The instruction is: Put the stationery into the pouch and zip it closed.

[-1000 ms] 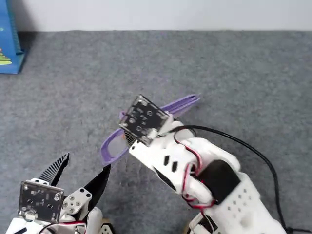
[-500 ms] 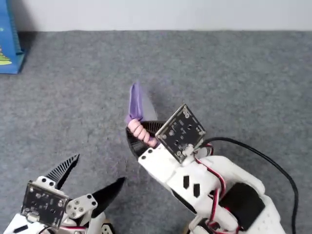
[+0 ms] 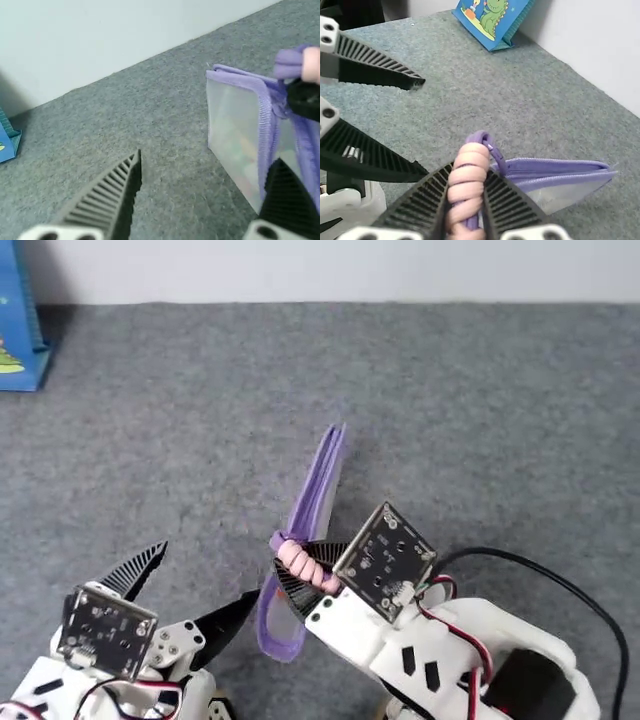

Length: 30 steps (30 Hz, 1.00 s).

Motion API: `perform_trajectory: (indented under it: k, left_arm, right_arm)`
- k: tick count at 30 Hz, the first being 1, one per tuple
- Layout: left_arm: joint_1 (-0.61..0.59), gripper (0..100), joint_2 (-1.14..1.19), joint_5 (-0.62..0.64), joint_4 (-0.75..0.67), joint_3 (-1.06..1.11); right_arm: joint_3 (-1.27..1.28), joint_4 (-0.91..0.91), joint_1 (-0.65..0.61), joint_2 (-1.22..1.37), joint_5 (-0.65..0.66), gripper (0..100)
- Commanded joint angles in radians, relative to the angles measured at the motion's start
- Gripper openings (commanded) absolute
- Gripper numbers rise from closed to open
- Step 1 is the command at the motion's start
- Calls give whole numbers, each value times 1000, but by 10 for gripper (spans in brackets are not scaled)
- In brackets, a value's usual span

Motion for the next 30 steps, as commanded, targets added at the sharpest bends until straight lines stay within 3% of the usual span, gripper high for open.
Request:
perform_trajectory:
  k: [1, 7, 16, 24, 30]
  left_arm:
    - [-2, 375, 31, -8, -28, -4]
    - [-2, 375, 31, -6, 8, -59]
    - [-2, 375, 31, 35, 29, -85]
    - [-3, 374, 31, 77, 23, -85]
    - [11, 374, 37, 146, -41, -79]
  right_arm:
    - [-8, -31, -8, -15, -12, 8]
    - [-6, -220, -4, -10, -43, 8]
    - [-6, -364, -2, 64, -107, 8]
    - [-9, -174, -10, 54, -110, 8]
    - [-14, -74, -125, 54, -110, 8]
